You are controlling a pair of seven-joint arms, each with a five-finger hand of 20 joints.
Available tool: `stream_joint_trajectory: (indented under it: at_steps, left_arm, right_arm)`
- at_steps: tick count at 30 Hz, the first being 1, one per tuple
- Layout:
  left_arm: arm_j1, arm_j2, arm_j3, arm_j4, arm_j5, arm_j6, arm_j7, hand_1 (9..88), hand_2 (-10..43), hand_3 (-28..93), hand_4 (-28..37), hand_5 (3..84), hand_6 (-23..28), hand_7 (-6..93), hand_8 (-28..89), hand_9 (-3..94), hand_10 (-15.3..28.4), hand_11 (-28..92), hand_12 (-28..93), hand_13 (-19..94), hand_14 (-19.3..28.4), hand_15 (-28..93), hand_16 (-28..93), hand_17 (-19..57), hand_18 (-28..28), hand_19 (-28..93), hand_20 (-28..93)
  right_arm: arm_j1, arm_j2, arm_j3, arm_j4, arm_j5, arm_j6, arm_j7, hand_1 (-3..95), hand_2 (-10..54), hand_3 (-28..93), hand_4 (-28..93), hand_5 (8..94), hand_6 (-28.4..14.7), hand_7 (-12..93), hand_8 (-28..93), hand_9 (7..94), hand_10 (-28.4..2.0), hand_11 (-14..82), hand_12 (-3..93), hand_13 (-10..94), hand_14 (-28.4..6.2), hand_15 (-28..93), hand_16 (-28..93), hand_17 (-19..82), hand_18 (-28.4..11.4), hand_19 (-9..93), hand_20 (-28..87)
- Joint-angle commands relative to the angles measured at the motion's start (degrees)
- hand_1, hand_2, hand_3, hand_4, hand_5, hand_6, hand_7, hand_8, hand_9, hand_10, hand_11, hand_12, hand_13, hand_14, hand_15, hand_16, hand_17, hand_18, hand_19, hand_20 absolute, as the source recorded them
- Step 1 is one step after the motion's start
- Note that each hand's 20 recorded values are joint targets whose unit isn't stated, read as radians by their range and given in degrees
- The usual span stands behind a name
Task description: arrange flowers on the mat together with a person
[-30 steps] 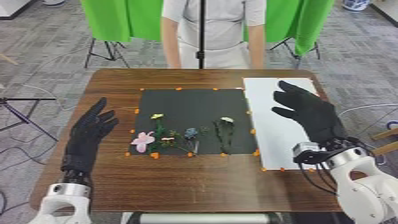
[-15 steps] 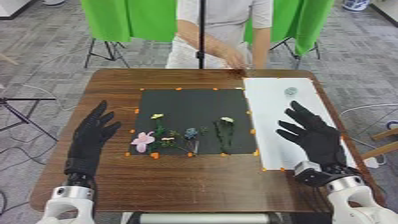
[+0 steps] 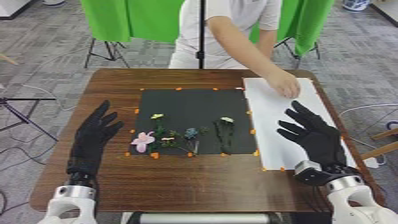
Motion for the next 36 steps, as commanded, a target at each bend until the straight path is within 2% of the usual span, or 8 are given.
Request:
stream_joint_trajectory:
  at_steps: [1, 7, 17, 20, 26, 29, 30, 36]
  left_arm:
    - [0.39, -0.48, 0.17, 0.49, -0.66, 0.00, -0.05, 21.5, 2.9, 79, -28.3, 30.6, 2.4, 9.1, -8, 28.6, 14.1, 18, 12, 20, 21.2, 41, -5, -7.9, 22.6, 44, 14]
    - [0.45, -0.12, 0.44, 0.60, -1.39, 0.40, 0.67, 21.7, 2.9, 79, -28.3, 30.6, 2.4, 9.1, -8, 28.7, 14.2, 18, 12, 20, 21.3, 41, -5, -7.9, 22.6, 44, 14]
    - [0.79, -1.26, -0.47, 0.36, -0.44, -0.53, -0.59, 21.7, 2.9, 79, -28.3, 30.3, 2.5, 9.0, -8, 28.8, 14.7, 19, 12, 20, 21.5, 42, -5, -7.9, 22.6, 45, 14]
    - [0.74, -0.77, -0.27, 0.35, -0.99, -0.09, -0.33, 21.8, 2.9, 79, -28.3, 30.3, 2.6, 9.2, -8, 29.3, 15.1, 20, 12, 20, 21.6, 43, -5, -7.8, 22.7, 45, 15]
    - [1.49, -1.37, -1.26, 0.17, -0.66, -0.23, -0.78, 21.7, 2.8, 79, -28.3, 30.3, 2.6, 9.5, -8, 29.3, 15.3, 20, 12, 20, 21.7, 44, -5, -7.8, 22.7, 46, 15]
    - [1.81, -0.76, -0.84, 0.03, -1.25, 0.29, -0.19, 21.6, 2.8, 79, -28.3, 30.3, 2.6, 9.5, -8, 29.3, 15.3, 20, 12, 20, 21.8, 44, -5, -7.7, 22.7, 46, 15]
    - [1.95, -1.04, -1.05, -0.03, -0.95, 0.06, -0.62, 21.6, 2.8, 79, -28.3, 30.3, 2.6, 9.5, -8, 29.3, 15.3, 20, 11, 20, 21.8, 44, -5, -7.7, 22.7, 46, 15]
    - [1.36, -0.66, -0.79, 0.13, -1.45, 0.51, 0.45, 21.7, 2.7, 79, -28.3, 30.3, 2.5, 9.6, -8, 29.3, 15.2, 20, 11, 20, 21.8, 45, -6, -7.7, 22.8, 46, 15]
  right_arm:
    - [0.09, -1.15, -0.51, 0.01, -0.25, 0.25, -0.88, 10.3, 8.7, 82, -28, 37.0, 4.1, 12, -11, 37.2, -7.3, 3.8, 12.9, 28, -17.1, 18, 16, 3, -22.6, 35, 14]
    - [0.20, -1.30, -0.87, 0.13, -0.50, 0.47, -0.99, 10.3, 8.7, 82, -28, 37.2, 4.1, 12, -11, 38.1, -7.4, 4.2, 12.9, 28, -17.0, 18, 16, 3, -22.4, 35, 14]
    - [0.48, -0.81, -0.99, 0.00, -0.38, 0.57, -0.38, 10.5, 8.7, 83, -28, 37.4, 4.3, 12, -12, 38.3, -7.4, 4.4, 12.6, 28, -17.1, 19, 15, 3, -22.3, 35, 14]
    - [0.47, -1.36, -0.76, -0.15, -0.44, 0.58, -0.36, 10.5, 8.6, 83, -28, 37.5, 4.3, 12, -12, 38.4, -7.3, 4.5, 12.6, 28, -17.0, 19, 15, 3, -22.3, 35, 14]
    - [0.37, -2.51, -0.78, -0.22, -0.68, 0.20, -0.18, 10.6, 8.6, 83, -28, 37.5, 4.4, 12, -12, 38.5, -7.4, 4.5, 12.6, 29, -17.1, 19, 15, 3, -22.3, 35, 14]
    - [-0.05, -2.90, -0.32, -0.30, -0.63, -0.05, -0.06, 10.6, 8.6, 83, -28, 37.5, 4.5, 12, -12, 38.5, -7.4, 4.5, 12.6, 29, -17.2, 19, 15, 3, -22.3, 35, 14]
    - [-0.29, -2.97, -0.24, -0.44, -0.53, 0.04, -0.03, 10.6, 8.5, 83, -28, 37.5, 4.5, 12, -12, 38.5, -7.4, 4.5, 12.6, 29, -17.2, 19, 15, 3, -22.3, 35, 14]
    - [0.97, -3.19, -0.54, -0.14, -0.73, 0.24, -0.82, 10.7, 8.3, 83, -28, 37.5, 4.6, 12, -12, 38.6, -7.4, 4.6, 12.6, 29, -17.2, 19, 15, 3, -22.3, 35, 15]
